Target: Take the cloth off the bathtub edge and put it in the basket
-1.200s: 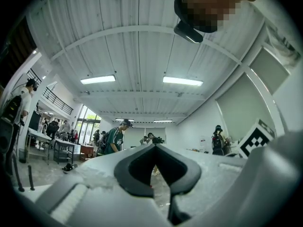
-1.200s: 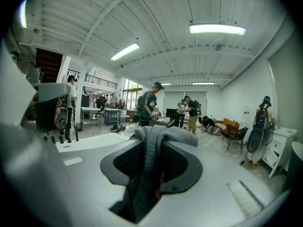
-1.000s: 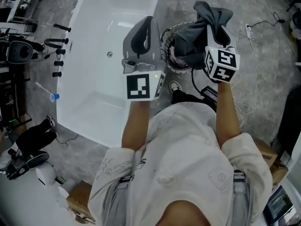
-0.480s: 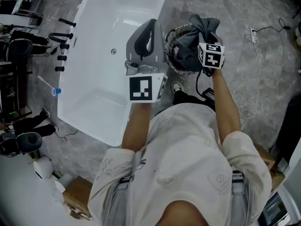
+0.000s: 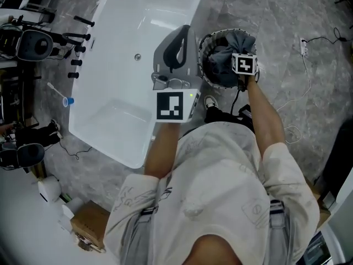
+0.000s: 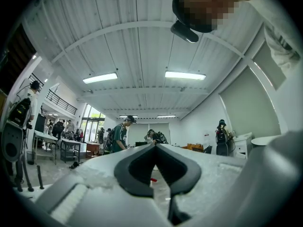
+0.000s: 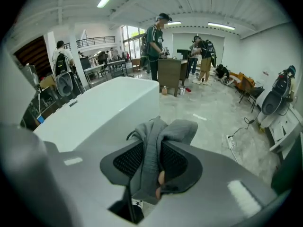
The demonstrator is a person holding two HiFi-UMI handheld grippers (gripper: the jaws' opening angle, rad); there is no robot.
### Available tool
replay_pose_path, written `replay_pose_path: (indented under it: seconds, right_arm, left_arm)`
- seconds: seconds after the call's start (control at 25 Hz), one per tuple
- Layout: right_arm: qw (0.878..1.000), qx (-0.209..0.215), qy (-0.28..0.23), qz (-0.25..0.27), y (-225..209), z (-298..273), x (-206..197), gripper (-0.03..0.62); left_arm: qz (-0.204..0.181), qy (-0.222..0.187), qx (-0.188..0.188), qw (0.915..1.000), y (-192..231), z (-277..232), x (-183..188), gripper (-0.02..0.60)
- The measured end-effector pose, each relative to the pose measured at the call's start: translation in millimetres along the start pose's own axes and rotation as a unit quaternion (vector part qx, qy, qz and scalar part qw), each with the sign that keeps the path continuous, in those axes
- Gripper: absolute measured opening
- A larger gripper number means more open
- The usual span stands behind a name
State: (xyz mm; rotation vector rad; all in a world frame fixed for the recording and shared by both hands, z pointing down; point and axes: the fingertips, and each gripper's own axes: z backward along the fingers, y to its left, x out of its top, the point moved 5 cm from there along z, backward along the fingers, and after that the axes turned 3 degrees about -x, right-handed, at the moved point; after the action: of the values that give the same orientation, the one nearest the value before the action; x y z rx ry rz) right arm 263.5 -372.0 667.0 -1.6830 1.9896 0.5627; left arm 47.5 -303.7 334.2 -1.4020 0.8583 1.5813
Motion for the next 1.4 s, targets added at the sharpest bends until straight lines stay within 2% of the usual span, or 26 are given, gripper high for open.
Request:
replay_pose_path:
  seconds: [0.12, 0.28, 0.4, 0.44, 0.64, 0.8, 1.16, 1.4]
  right_arm:
    - [1.000, 0.002, 0.025, -0.008, -0.4, -8.1, -12.3, 0.117]
    - [0.999, 0.007, 0.032, -0.014, 0.9, -12.6, -16.8, 0.123]
    - [0.999, 0.015, 0.040, -0.018, 2.9, -17.6, -20.6, 0.175]
    - [0.999, 0.012, 0.041, -0.019, 1.6, -16.1, -22.2, 0.173]
    - [0.999, 0.010, 0.026, -0.020, -3.6, -12.2, -24.0, 0.175]
    - [1.000, 0.017, 0.007, -0.020, 1.8, -5.6, -13.1, 0.173]
    - [0.995, 0.040, -0.088, 0.003, 17.0, 33.0, 23.2, 0.155]
    - [0.979, 0.049, -0.195, 0.019, 27.8, 95.6, 59.8, 0.149]
  left_arm:
    - [0.001, -0.004, 0.005, 1.0000, -0.2, -0.5, 0.9, -0.002]
    - [0.007, -0.003, 0.012, 0.9999, -0.1, -1.1, 2.2, -0.002]
    - [0.001, -0.001, 0.012, 0.9999, 0.0, -0.5, 1.9, -0.002]
    - [0.000, -0.002, 0.011, 0.9999, -1.3, -0.3, 2.0, -0.002]
    - [-0.005, 0.005, 0.009, 0.9999, -8.8, 5.0, -5.2, -0.002]
    - [-0.002, -0.002, 0.012, 0.9999, -8.0, 5.2, 2.9, -0.002]
    - [-0.016, -0.005, 0.017, 0.9997, -3.5, 13.7, 8.1, -0.002]
    - [-0.016, -0.012, 0.019, 0.9996, -1.4, 14.2, 11.4, -0.002]
